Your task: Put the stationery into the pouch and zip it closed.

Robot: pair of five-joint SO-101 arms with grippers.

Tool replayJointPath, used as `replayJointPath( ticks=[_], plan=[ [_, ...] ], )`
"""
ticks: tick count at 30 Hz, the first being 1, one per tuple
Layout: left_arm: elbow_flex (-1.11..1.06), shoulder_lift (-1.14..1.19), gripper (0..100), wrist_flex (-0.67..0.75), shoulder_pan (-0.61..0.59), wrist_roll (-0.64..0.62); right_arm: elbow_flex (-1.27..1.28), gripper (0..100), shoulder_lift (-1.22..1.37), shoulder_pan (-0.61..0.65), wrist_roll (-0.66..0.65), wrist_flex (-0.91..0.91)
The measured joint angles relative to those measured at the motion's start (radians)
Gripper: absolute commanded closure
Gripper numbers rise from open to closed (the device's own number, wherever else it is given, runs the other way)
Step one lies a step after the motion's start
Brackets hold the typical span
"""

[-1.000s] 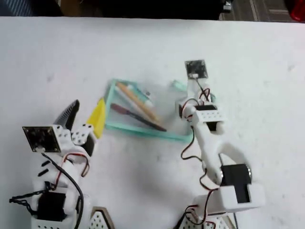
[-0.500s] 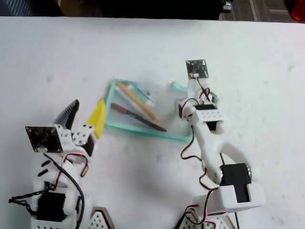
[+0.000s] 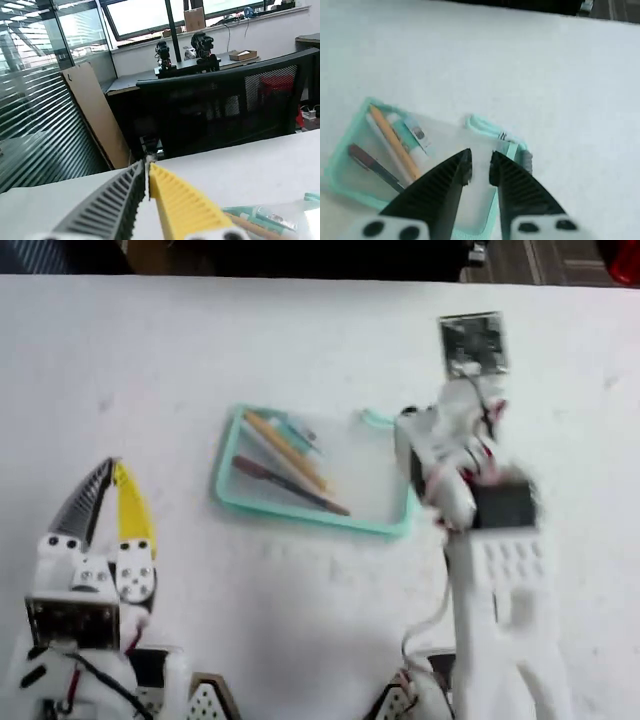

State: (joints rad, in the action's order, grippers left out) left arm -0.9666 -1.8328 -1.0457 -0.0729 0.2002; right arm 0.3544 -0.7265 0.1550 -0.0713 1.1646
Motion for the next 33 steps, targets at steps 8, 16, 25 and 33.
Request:
replayJointPath(
  ticks=[8,16,25,33],
  plan=[
    [0.161,0.152,96,-0.215,-0.008,0.097,-0.104,98.2,-0.290,0.002,-0.002,0.215],
    [0.402,0.344,96,-0.457,-0.008,0.101,-0.110,98.2,-0.586,0.003,-0.002,0.321],
    [0.425,0.235,96,-0.565,-0.009,0.101,-0.103,98.1,-0.888,-0.003,-0.002,0.394],
    [0.338,0.003,81,-0.546,-0.009,0.103,0.144,98.1,-1.071,-0.005,-0.002,0.364]
  ],
)
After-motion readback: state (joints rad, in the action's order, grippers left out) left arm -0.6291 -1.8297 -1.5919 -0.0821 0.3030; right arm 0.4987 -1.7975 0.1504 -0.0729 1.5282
